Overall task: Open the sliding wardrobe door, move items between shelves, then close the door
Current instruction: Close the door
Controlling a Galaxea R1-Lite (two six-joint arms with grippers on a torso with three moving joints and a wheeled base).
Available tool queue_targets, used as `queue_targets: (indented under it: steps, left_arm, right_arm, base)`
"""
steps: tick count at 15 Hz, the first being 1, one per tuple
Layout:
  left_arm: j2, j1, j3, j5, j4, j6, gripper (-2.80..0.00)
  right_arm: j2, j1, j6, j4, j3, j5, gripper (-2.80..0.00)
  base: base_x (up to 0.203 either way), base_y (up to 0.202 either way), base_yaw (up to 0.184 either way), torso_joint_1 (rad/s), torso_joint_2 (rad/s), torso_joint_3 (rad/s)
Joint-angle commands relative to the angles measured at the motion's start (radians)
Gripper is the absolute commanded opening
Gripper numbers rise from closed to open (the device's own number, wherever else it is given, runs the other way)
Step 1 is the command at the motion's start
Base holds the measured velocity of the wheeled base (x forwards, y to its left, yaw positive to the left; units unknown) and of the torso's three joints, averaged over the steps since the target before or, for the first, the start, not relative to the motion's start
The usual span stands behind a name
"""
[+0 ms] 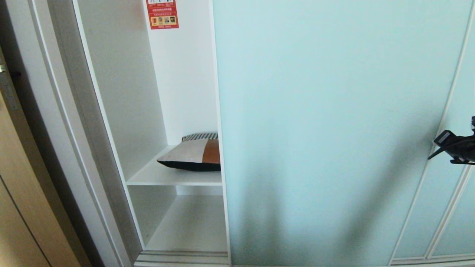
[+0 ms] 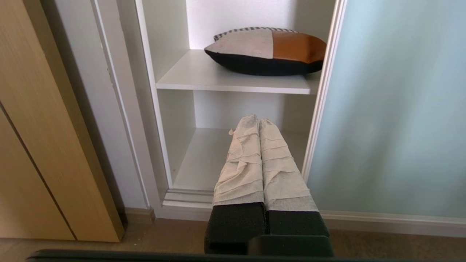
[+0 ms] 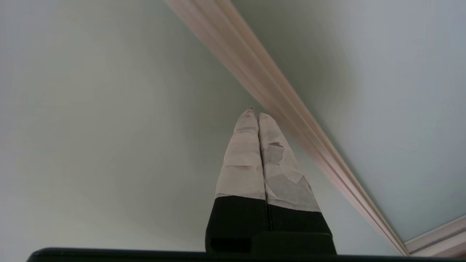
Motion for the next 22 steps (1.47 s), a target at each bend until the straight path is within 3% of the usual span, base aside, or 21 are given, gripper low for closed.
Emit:
queue_targets:
  steps: [1, 6, 9, 22]
  left_arm:
    - [0.0, 0.0, 0.002, 0.0, 0.0, 0.0, -2.8]
    - [0.0, 0.0, 0.002, 0.0, 0.0, 0.0, -2.8]
    - [0.0, 0.0, 0.002, 0.0, 0.0, 0.0, -2.8]
    - [0.0, 0.0, 0.002, 0.0, 0.0, 0.0, -2.8]
  right_arm:
    - [0.01, 0.003, 0.005, -0.01, 0.001, 0.002, -2.8]
    - [-0.002, -0.011, 0.006, -0.021, 0.001, -0.008, -2.8]
    - [0.025, -0.015, 0.008, -0.075, 0.001, -0.057, -2.8]
    - [0.094, -0.006, 0.0, -0.111, -0.01, -0.071, -2.8]
  base:
    - [0.0, 0.0, 0.0, 0.0, 0.0, 0.0]
    - [0.0, 0.0, 0.0, 0.0, 0.0, 0.0]
    - [0.0, 0.0, 0.0, 0.0, 0.0, 0.0]
    - [0.0, 0.0, 0.0, 0.0, 0.0, 0.0]
